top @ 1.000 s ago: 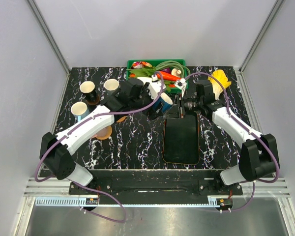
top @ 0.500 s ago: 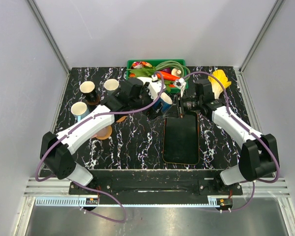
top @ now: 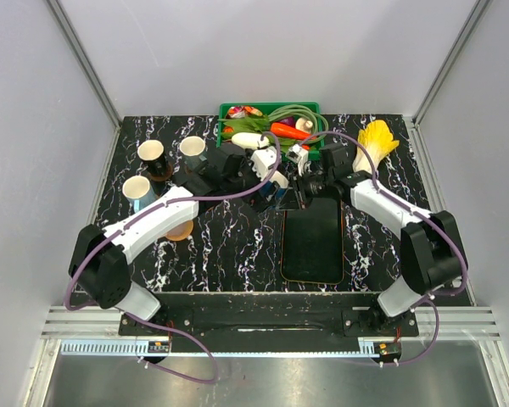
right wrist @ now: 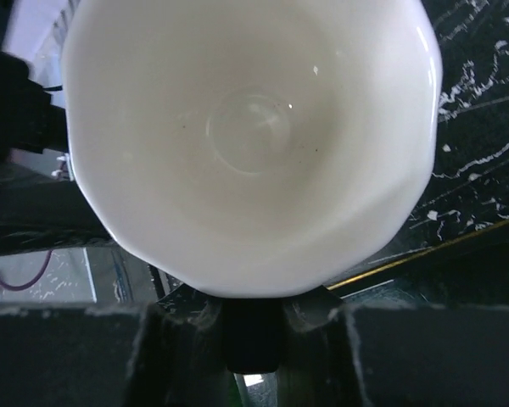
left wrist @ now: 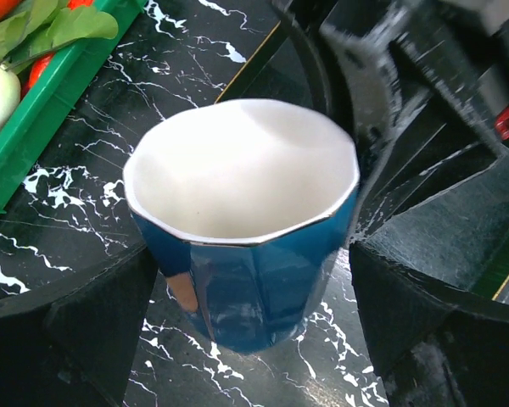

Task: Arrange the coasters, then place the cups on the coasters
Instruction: Place the cup on the coaster.

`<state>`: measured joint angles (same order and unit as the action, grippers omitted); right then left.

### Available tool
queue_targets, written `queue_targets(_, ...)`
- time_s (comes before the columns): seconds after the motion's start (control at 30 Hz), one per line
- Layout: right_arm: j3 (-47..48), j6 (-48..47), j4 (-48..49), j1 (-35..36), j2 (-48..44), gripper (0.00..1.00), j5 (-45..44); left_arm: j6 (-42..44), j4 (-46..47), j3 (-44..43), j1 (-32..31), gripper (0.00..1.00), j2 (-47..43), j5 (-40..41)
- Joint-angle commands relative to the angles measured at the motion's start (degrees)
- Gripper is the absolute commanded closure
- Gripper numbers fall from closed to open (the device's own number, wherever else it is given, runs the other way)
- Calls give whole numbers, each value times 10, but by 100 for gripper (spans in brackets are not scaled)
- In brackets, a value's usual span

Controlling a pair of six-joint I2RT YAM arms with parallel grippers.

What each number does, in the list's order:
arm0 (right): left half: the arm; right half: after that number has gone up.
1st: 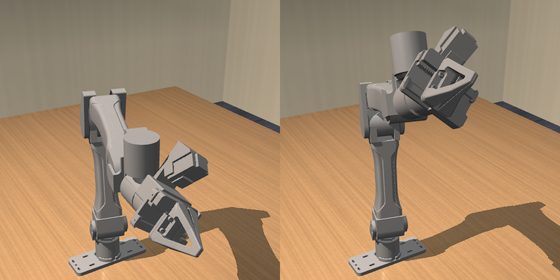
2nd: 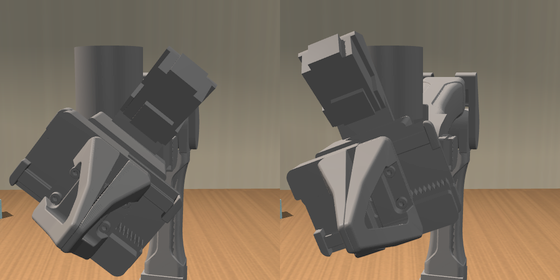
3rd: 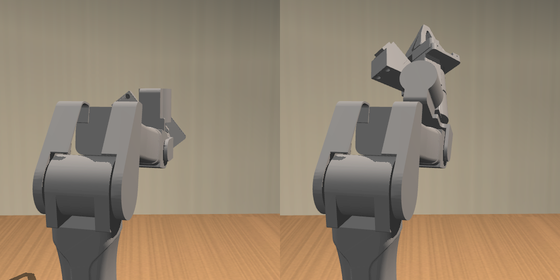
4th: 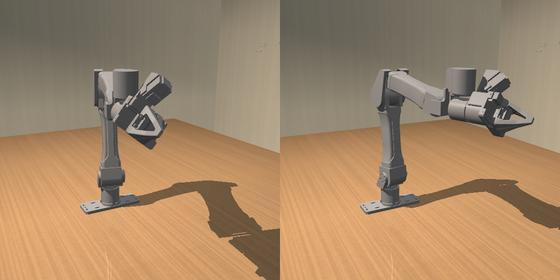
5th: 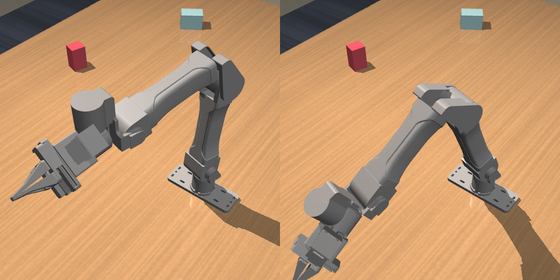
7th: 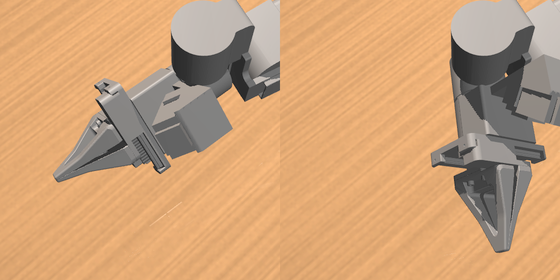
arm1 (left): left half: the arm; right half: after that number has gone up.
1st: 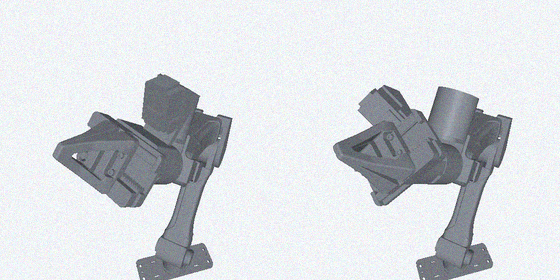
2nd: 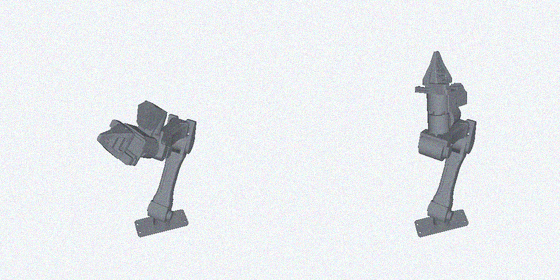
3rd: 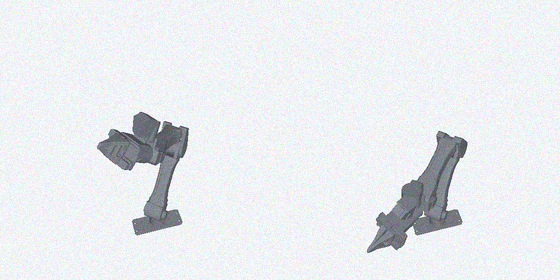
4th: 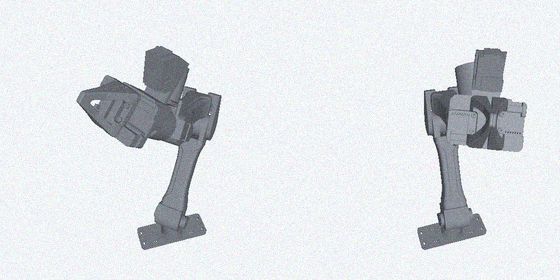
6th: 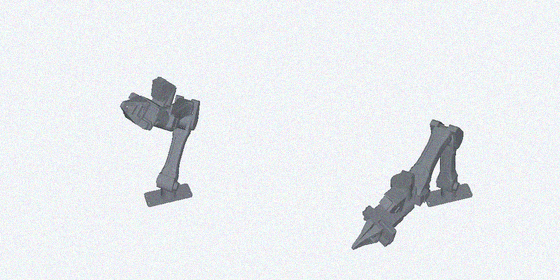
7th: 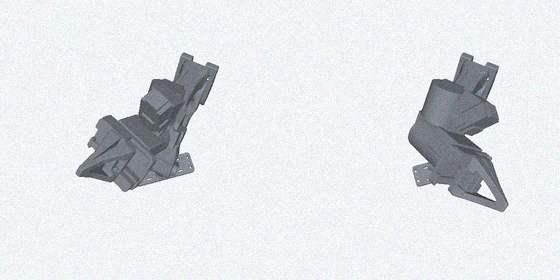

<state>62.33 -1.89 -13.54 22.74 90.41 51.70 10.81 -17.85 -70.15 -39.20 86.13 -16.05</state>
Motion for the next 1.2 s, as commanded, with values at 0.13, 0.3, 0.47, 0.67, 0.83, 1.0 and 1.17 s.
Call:
queue_targets(0.13, 53, 4, 11, 16, 46, 100, -75, 11, 71, 21, 3, 1, -28, -29)
queue_targets(0.3, 57, 1, 11, 25, 49, 100, -113, 9, 67, 38, 23, 1, -56, -21)
queue_targets(0.47, 71, -12, -7, 38, 50, 100, -172, 23, 34, 36, 61, 1, -100, -19)
queue_targets(0.67, 115, -37, -39, 69, 69, 100, -267, 40, -45, 19, 123, 1, -154, 40)
queue_targets(0.83, 159, -74, -46, 119, 92, 100, -350, 38, -76, 63, 234, 1, -248, 22)
queue_targets(1.0, 225, -87, -54, 168, 141, 100, -420, 30, -95, 127, 314, 1, -364, 80)
queue_targets(1.17, 292, -94, -55, 210, 197, 100, -467, 14, -114, 181, 389, 1, -454, 137)
